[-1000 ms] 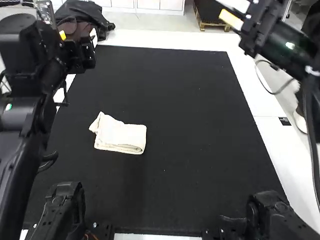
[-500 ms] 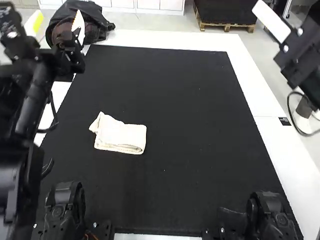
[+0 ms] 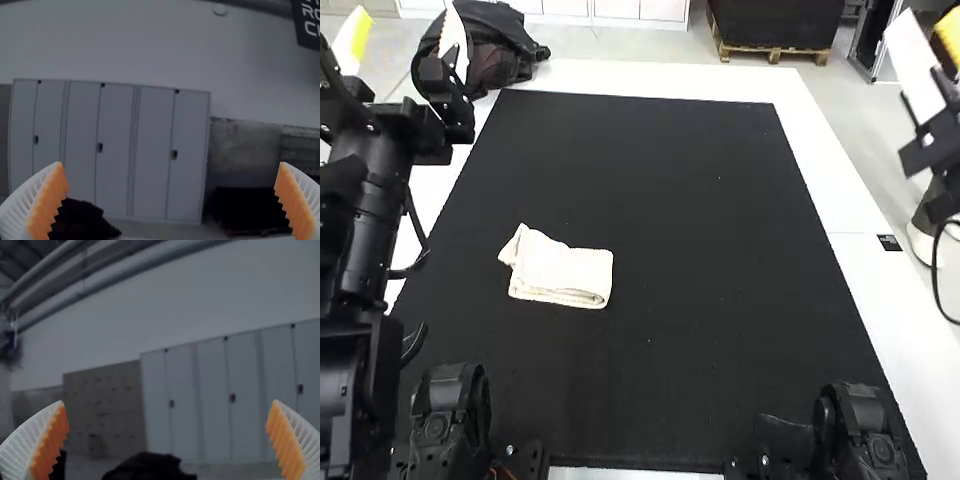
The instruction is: Fold the towel.
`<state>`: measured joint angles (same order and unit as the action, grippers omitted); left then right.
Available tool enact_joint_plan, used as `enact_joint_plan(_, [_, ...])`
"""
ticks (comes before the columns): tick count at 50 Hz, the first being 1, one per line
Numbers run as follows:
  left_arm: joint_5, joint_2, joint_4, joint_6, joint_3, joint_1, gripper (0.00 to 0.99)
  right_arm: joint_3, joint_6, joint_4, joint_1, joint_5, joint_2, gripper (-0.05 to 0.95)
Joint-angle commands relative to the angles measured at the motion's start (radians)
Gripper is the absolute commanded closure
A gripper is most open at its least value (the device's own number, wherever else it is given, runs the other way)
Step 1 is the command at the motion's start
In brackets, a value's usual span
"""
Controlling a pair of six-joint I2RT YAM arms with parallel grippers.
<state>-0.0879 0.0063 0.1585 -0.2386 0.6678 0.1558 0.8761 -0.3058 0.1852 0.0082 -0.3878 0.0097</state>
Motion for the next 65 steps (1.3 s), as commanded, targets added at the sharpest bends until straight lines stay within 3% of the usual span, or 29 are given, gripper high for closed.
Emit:
enact_joint_plan(1, [0.068,-0.009,-0.020,0.085,-0.063,-0.001,0.030,-0.089,0.217,-0.003,-0.001,0.299,-0.005,-0.01])
enact_joint_plan(4, [0.080,-0.009,-0.063,0.107,-0.120,-0.001,0.030,-0.164,0.290,-0.009,0.001,0.380,-0.005,-0.01])
enact_joint_plan(9, [0.128,-0.009,-0.191,0.197,-0.235,-0.001,0.030,-0.287,0.361,-0.033,0.006,0.375,-0.005,-0.01])
enact_joint_plan(10, [0.131,-0.009,-0.223,0.216,-0.261,-0.001,0.030,-0.318,0.370,-0.036,0.004,0.458,-0.005,-0.01])
enact_joint_plan(12, [0.126,-0.009,-0.270,0.240,-0.306,-0.001,0.030,-0.374,0.369,-0.056,0.004,0.514,-0.005,-0.01])
enact_joint_plan(16, [0.122,-0.009,-0.363,0.257,-0.387,-0.006,0.030,-0.447,0.376,-0.118,0.004,0.509,-0.005,-0.01])
enact_joint_plan(23, [0.103,-0.009,-0.428,0.272,-0.502,-0.006,0.030,-0.566,0.370,-0.227,0.004,0.498,-0.005,-0.01])
enact_joint_plan(25, [0.106,-0.009,-0.451,0.275,-0.527,-0.007,0.030,-0.609,0.373,-0.336,0.004,0.469,-0.005,-0.01])
enact_joint_plan(30, [0.116,-0.009,-0.498,0.272,-0.545,-0.007,0.030,-0.709,0.387,-0.489,-0.001,0.498,-0.007,-0.01])
enact_joint_plan(37, [0.145,-0.009,-0.525,0.259,-0.577,-0.006,0.030,-0.778,0.413,-0.504,-0.002,0.517,-0.007,-0.01])
enact_joint_plan(43, [0.226,-0.009,-0.522,0.188,-0.616,-0.002,0.030,-0.815,0.415,-0.515,-0.002,0.520,-0.005,-0.01])
enact_joint_plan(48, [0.240,-0.009,-0.507,0.156,-0.656,-0.007,0.030,-0.871,0.415,-0.513,-0.002,0.518,-0.007,-0.01])
enact_joint_plan(61, [0.240,-0.009,-0.260,0.114,-0.666,-0.001,0.030,-0.875,0.412,-0.228,-0.002,0.558,-0.007,-0.01])
enact_joint_plan(65, [0.240,-0.009,-0.183,0.114,-0.666,-0.001,0.030,-0.875,0.412,-0.227,-0.002,0.557,-0.007,-0.01])
